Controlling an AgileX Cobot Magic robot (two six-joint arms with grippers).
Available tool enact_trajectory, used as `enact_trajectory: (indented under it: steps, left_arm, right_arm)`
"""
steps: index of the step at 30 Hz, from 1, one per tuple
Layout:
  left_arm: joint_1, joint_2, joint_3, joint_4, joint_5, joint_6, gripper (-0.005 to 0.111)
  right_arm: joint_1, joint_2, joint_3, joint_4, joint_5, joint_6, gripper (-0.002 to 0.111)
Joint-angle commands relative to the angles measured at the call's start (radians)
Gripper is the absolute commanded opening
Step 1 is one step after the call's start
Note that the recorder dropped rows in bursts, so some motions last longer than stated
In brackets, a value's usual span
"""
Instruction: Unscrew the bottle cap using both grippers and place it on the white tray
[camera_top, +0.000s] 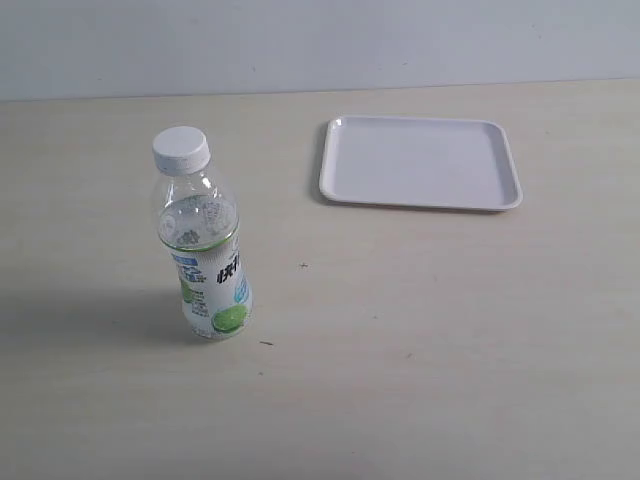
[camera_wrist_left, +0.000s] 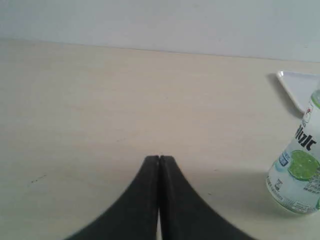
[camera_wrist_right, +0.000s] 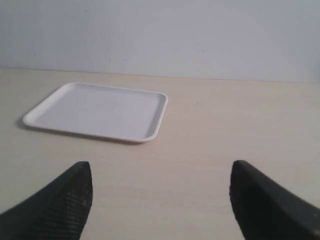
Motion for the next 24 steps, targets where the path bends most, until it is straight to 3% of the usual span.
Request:
enact_trajectory:
  steps: [1, 4, 6, 12, 14, 16, 18, 19, 20, 21, 24]
  left_arm:
    - [0.004, -0.006, 0.001, 0.031, -0.019, 0.041, 0.000]
    - [0.004, -0.006, 0.001, 0.090, -0.202, 0.133, 0.000]
    - [0.004, -0.006, 0.001, -0.001, -0.409, -0.003, 0.000]
    - [0.004, -0.006, 0.001, 0.001, -0.846, -0.362, 0.000]
    - [0.004, 0.010, 0.000, 0.025, -1.020, -0.363, 0.000]
    - [0.004, 0.091, -0.096, 0.034, -1.043, -0.363, 0.000]
    - [0.004, 0.217, -0.195, 0.174, -0.942, -0.367, 0.000]
    - [0.004, 0.322, -0.221, 0.362, -0.925, -0.457, 0.000]
    - [0.004, 0.375, -0.224, 0.443, -0.930, -0.521, 0.000]
    - [0.004, 0.480, -0.222, 0.657, -0.948, -0.675, 0.000]
    - [0.004, 0.652, -0.220, 0.981, -0.983, -0.814, 0.002]
  right_arm:
    - [-0.003, -0.006, 0.005, -0.002, -0.006, -0.003, 0.072]
    - [-0.003, -0.006, 0.005, -0.002, -0.006, -0.003, 0.072]
    - [-0.003, -0.006, 0.005, -0.002, -0.006, -0.003, 0.072]
    - [-0.003, -0.006, 0.005, -0.002, -0.006, -0.003, 0.072]
    - [-0.003, -0.006, 0.005, -0.002, -0.006, -0.003, 0.072]
    - [-0.003, -0.006, 0.005, -0.002, -0.006, -0.003, 0.072]
    - [-0.003, -0.006, 0.005, -0.002, -0.006, -0.003, 0.072]
    - [-0.003, -0.006, 0.005, -0.002, -0.006, -0.003, 0.072]
    - [-0.003, -0.006, 0.005, -0.002, -0.006, -0.001, 0.072]
    - [-0.003, -0.006, 0.005, -0.002, -0.006, -0.001, 0.072]
    - [-0.003, -0.006, 0.005, -0.002, -0.008, -0.001, 0.072]
